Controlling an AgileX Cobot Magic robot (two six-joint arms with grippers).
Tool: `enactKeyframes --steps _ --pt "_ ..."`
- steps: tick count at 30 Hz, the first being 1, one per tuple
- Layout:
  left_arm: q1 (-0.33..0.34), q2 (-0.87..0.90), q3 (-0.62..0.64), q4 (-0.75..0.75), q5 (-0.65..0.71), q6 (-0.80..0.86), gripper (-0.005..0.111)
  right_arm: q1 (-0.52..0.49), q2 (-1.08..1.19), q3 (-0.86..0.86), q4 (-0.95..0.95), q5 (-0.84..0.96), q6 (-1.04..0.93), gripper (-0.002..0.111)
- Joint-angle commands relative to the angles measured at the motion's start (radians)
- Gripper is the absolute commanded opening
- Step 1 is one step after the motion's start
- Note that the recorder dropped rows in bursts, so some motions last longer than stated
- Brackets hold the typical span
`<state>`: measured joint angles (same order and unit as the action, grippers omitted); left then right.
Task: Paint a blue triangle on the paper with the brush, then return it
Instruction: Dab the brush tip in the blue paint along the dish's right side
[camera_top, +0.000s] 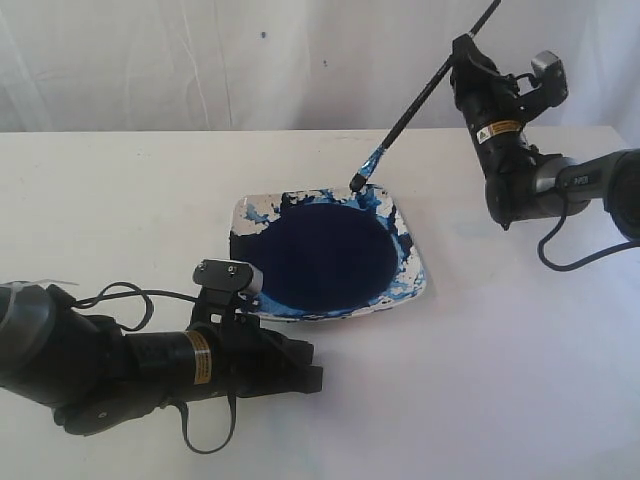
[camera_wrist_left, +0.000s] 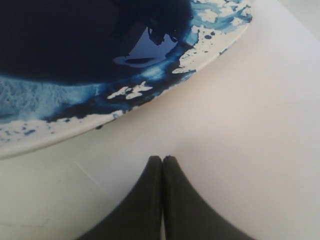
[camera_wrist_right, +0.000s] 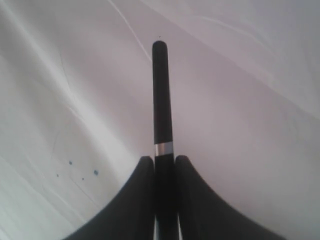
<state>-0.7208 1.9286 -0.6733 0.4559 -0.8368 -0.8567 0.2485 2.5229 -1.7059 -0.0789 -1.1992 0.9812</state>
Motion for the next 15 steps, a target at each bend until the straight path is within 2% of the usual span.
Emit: enactKeyframes --steps 1,8,15 --pt "-0.002 -0.007 0.004 0.002 0.019 0.001 0.0 -0.001 0.0 -0.008 -0.046 -0.022 0.061 0.0" --pt "-0.002 -0.007 0.004 0.002 0.019 0.001 0.0 -0.02 -0.026 0.025 -0.116 -0.022 0.149 0.0" --pt "-0.002 -0.007 0.004 0.002 0.019 0.001 0.0 -0.105 -0.105 0.109 -0.391 -0.022 0.316 0.0"
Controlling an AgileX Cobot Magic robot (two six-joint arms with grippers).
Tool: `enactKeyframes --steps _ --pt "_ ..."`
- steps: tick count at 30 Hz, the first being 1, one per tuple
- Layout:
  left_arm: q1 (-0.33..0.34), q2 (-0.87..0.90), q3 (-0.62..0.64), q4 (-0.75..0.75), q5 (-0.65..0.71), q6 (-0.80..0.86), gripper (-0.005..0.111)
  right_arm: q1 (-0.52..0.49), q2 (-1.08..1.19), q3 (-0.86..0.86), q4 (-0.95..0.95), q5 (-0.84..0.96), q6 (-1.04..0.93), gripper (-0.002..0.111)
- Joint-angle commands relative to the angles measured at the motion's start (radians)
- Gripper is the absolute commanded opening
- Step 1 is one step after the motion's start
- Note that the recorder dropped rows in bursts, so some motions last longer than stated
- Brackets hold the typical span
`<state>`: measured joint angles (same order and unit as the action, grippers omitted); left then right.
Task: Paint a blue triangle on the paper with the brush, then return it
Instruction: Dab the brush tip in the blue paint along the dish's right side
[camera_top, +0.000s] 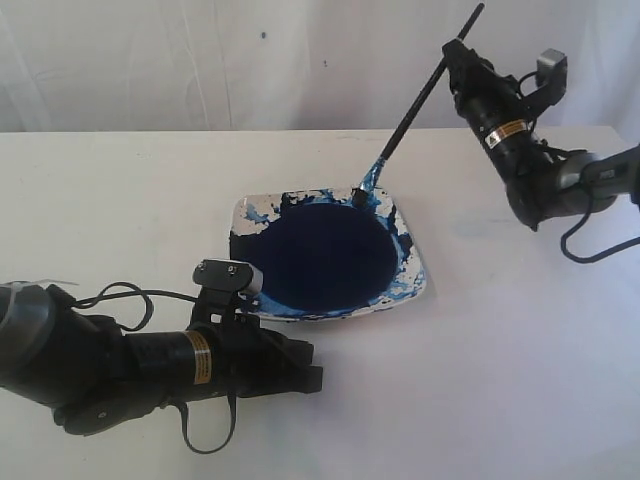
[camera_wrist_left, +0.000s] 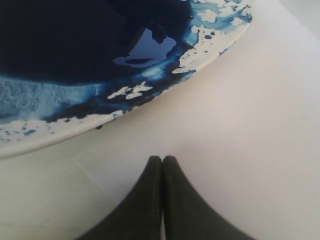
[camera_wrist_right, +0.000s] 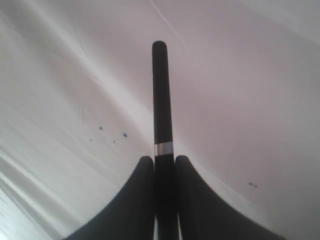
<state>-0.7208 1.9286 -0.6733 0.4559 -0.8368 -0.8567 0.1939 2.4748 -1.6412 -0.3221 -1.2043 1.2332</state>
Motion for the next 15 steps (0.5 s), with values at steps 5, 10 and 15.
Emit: enactKeyframes --steps 5,10,15 --pt "-0.002 -0.007 0.004 0.002 0.019 0.001 0.0 -0.091 -0.146 0.133 -0.281 -0.017 0.064 0.0" --pt "-0.002 -0.007 0.004 0.002 0.019 0.001 0.0 -0.107 -0.252 0.227 -0.337 -0.017 0.08 0.0" --pt "-0.002 -0.007 0.004 0.002 0.019 0.001 0.0 -0.107 -0.373 0.308 -0.447 -0.017 0.092 0.0"
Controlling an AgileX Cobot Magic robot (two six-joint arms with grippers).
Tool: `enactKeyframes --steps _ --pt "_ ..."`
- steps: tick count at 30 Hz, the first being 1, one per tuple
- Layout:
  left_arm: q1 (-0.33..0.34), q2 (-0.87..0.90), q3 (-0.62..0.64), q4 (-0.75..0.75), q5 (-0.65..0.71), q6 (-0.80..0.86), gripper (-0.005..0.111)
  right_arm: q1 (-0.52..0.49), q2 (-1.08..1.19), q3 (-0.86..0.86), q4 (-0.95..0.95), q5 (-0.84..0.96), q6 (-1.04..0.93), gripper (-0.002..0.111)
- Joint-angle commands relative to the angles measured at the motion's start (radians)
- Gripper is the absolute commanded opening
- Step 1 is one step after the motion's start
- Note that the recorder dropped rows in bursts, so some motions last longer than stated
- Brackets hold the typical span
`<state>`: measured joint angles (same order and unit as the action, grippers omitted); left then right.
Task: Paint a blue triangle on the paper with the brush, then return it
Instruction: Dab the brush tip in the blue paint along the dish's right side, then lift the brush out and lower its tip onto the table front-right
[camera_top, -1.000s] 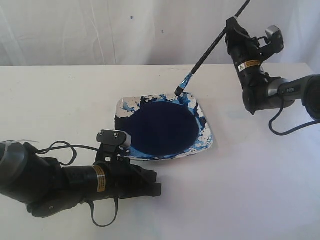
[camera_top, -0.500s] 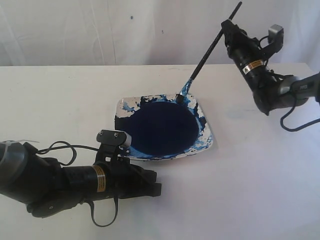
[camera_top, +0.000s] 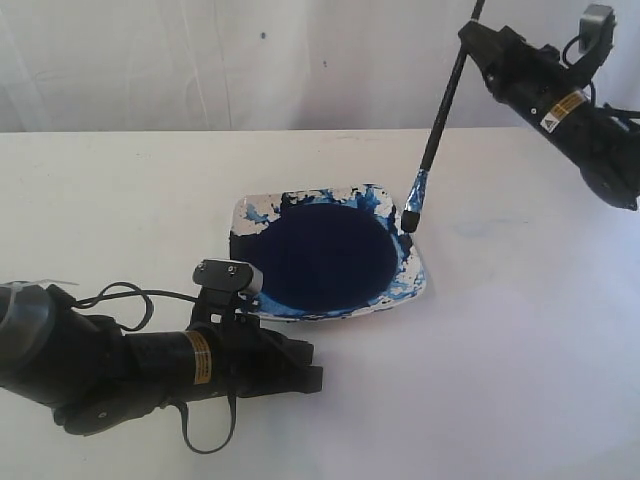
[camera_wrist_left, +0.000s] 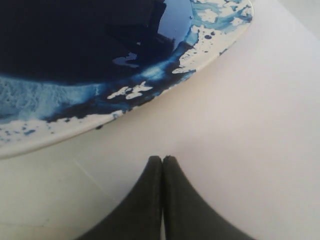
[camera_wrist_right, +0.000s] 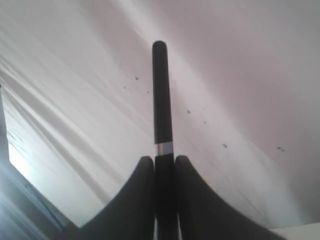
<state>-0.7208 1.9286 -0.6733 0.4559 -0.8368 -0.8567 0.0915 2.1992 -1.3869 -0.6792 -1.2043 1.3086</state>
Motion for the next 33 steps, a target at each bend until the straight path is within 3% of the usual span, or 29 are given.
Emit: enactKeyframes --steps 1,9,16,33 --pt "-0.002 -0.007 0.004 0.002 0.019 0.001 0.0 -0.004 -0.124 0.07 -0.122 -0.017 0.023 0.0" --pt "-0.002 -0.007 0.004 0.002 0.019 0.001 0.0 -0.002 -0.336 0.281 -0.281 -0.017 0.005 0.0" --pt "-0.002 -0.007 0.004 0.002 0.019 0.001 0.0 0.08 -0.361 0.475 -0.202 -0.017 -0.107 0.0" --pt "-0.002 -0.007 0.004 0.002 0.019 0.001 0.0 0.297 -0.328 0.484 -0.201 -0.017 -0.209 0.0"
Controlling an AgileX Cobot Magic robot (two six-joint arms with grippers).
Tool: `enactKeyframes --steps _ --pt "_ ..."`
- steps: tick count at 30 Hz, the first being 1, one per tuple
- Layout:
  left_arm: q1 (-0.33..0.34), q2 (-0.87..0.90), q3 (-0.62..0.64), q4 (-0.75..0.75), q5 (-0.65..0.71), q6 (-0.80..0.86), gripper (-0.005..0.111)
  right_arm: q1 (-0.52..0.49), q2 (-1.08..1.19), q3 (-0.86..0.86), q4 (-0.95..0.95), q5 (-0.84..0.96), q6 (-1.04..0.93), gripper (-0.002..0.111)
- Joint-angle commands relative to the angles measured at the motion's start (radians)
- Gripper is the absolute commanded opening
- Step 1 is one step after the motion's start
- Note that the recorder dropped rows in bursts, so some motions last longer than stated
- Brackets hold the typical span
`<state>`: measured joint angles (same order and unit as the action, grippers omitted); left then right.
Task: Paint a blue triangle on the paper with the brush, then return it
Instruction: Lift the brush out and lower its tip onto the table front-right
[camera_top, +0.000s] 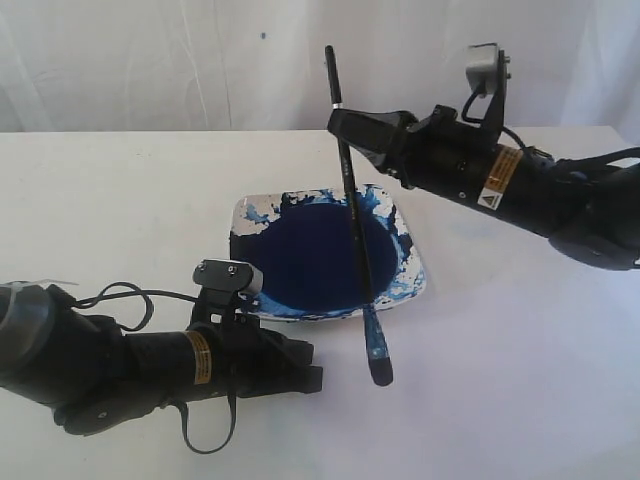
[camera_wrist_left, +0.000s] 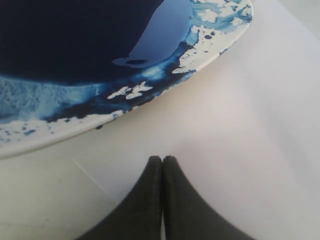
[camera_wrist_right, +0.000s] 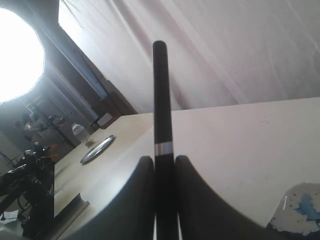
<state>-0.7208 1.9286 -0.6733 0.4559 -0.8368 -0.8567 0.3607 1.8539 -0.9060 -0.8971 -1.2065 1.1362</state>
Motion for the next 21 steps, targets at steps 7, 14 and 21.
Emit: enactKeyframes --steps 7,14,21 --pt "-0.002 -0.007 0.004 0.002 0.019 0.001 0.0 0.04 0.068 0.003 0.054 -0.015 -0.038 0.0" --pt "-0.002 -0.007 0.004 0.002 0.019 0.001 0.0 0.04 0.096 0.003 0.051 -0.015 -0.038 0.0" --pt "-0.002 -0.007 0.004 0.002 0.019 0.001 0.0 0.04 0.115 0.003 0.043 -0.015 -0.102 0.0"
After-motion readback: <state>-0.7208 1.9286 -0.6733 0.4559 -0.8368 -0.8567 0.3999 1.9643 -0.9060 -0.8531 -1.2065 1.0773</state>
